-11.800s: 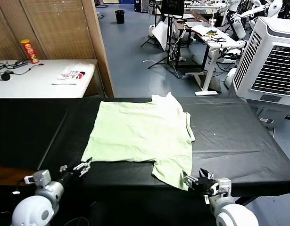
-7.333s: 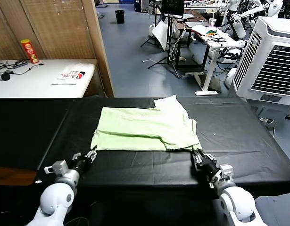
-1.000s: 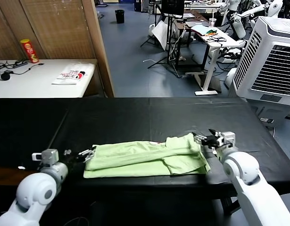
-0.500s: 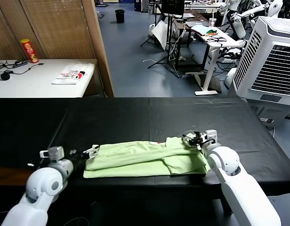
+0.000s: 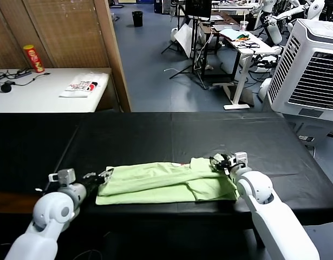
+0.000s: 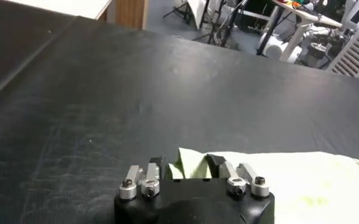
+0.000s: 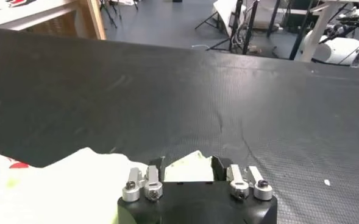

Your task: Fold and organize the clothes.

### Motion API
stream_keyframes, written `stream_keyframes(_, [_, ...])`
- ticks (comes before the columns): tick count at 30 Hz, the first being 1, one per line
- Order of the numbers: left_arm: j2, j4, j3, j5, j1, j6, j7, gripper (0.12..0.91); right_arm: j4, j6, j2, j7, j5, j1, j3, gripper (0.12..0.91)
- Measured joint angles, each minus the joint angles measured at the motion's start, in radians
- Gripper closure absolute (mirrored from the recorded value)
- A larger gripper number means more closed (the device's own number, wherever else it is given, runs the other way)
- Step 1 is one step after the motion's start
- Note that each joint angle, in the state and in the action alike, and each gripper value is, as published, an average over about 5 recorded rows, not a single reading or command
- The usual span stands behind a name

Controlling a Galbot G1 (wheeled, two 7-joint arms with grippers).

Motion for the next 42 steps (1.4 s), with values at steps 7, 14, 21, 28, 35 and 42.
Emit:
stream_keyframes(7, [-0.019,0.027,0.016,0.092,-0.022,-0.084,0.023,0.904,-0.017,0.071,0.027,0.006,-0.074,-0.019,0.014,0.864])
stream_keyframes(14, [-0.051,0.068,0.039,0.205,-0.053,-0.148,0.051,0.905,-0.058,0.154,0.068,0.005,-0.141,-0.017,0.033,0.863])
stream_keyframes(21, [-0.089,0.126,0.070,0.305,-0.102,-0.208,0.098,0.881,-0.078,0.186,0.091,-0.020,-0.142,-0.017,0.049,0.863])
stream_keyframes(28, [-0.096,0.175,0.087,0.337,-0.164,-0.262,0.120,0.548,-0.029,0.190,0.058,-0.041,-0.111,-0.052,0.081,0.675])
stream_keyframes(35, [-0.068,0.150,0.056,0.308,-0.154,-0.254,0.107,0.248,0.088,0.179,0.014,-0.040,-0.078,-0.124,0.137,0.309])
stream_keyframes(42, [-0.087,0.046,0.005,0.313,-0.038,-0.247,0.105,0.232,0.227,0.172,0.007,-0.040,-0.046,-0.226,0.203,0.228])
